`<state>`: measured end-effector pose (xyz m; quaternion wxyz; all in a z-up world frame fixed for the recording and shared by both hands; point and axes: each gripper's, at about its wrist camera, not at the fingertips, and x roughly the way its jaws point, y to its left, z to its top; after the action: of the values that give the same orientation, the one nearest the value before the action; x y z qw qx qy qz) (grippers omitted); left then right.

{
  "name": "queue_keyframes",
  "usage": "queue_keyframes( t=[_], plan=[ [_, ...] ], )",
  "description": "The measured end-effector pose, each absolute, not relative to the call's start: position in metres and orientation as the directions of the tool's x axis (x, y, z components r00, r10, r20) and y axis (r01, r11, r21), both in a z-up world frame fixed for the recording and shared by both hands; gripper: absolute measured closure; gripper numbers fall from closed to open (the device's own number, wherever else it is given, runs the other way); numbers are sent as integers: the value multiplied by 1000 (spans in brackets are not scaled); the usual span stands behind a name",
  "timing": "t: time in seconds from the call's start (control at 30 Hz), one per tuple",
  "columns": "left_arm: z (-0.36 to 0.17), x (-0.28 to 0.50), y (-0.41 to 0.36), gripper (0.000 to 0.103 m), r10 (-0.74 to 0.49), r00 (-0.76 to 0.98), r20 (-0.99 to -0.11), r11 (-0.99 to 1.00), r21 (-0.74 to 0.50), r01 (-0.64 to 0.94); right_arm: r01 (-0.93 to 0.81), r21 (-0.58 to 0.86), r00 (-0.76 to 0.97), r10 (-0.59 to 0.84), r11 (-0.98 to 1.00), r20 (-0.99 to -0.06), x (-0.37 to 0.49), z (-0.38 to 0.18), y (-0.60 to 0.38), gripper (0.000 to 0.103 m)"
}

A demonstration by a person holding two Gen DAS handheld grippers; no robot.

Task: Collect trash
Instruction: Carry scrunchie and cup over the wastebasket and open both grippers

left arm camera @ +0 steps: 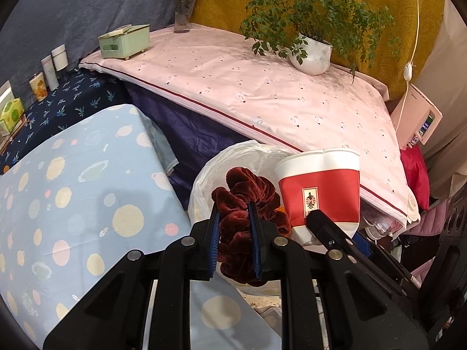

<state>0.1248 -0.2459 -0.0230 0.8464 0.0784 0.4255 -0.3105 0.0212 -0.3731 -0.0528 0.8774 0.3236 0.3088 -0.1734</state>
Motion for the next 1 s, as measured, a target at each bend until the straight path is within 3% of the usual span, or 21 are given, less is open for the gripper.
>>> queue_keyframes(
  t=[0.2,0.27,0.33,0.67,1.0],
  plan=[
    [-27,128,-249,80,-475,432,-766,786,-149,600,513,451,739,-109,730,-665,26,-56,-375,68],
    [-29,130,-248,63,-469,443,-764,795,-147,589,523,442,730,-116,729,-673,27,-58,-375,67],
    [-30,133,-244,53,-461,455,-762,807,-147,571,550,413,711,-148,726,-687,29,-60,-376,65],
    [-37,144,-218,47,-424,473,-772,842,-145,519,554,365,682,-156,748,-714,31,-62,-372,63],
    [-40,141,-186,39,-394,504,-769,870,-135,474,536,254,650,-201,805,-733,29,-49,-349,48]
  ],
)
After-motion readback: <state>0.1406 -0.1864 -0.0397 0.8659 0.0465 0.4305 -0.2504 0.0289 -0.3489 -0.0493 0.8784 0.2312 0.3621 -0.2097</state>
